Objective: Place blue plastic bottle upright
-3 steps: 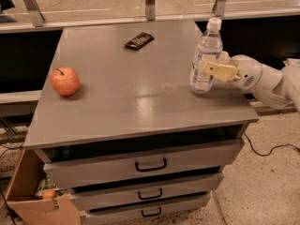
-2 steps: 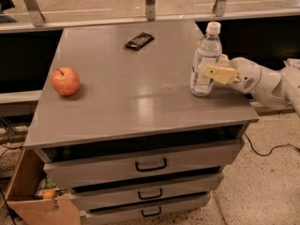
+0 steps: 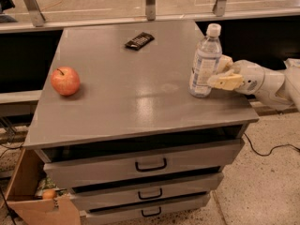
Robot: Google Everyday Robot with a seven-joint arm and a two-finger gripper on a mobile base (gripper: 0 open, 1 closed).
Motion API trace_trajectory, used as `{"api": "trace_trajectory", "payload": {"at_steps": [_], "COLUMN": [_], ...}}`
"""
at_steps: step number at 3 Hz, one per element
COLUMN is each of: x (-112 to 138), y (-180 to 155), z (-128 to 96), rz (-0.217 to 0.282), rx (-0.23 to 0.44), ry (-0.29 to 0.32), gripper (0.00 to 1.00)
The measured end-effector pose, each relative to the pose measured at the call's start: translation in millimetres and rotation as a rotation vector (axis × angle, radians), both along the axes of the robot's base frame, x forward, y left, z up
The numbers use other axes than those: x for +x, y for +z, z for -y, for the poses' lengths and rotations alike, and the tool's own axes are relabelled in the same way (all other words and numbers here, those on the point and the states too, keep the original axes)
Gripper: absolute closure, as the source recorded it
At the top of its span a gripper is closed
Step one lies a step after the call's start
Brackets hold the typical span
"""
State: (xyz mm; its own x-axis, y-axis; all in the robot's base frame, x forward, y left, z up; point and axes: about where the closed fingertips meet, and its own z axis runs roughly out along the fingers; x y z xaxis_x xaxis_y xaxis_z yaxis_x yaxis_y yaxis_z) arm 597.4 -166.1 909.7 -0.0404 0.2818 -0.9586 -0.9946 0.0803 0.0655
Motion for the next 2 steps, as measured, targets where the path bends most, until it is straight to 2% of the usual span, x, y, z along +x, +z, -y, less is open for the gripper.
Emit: {"api": "trace_trajectory", "payload": {"at_steps": [1, 2], "x": [-6.8, -21.1], "y": [3.4, 25.9], "z": [11.4, 42.6], "rz": [0.002, 0.027], "rx": [-0.035, -0.131], "ry": [-0.007, -0.048], "gripper": [0.0, 0.0]}}
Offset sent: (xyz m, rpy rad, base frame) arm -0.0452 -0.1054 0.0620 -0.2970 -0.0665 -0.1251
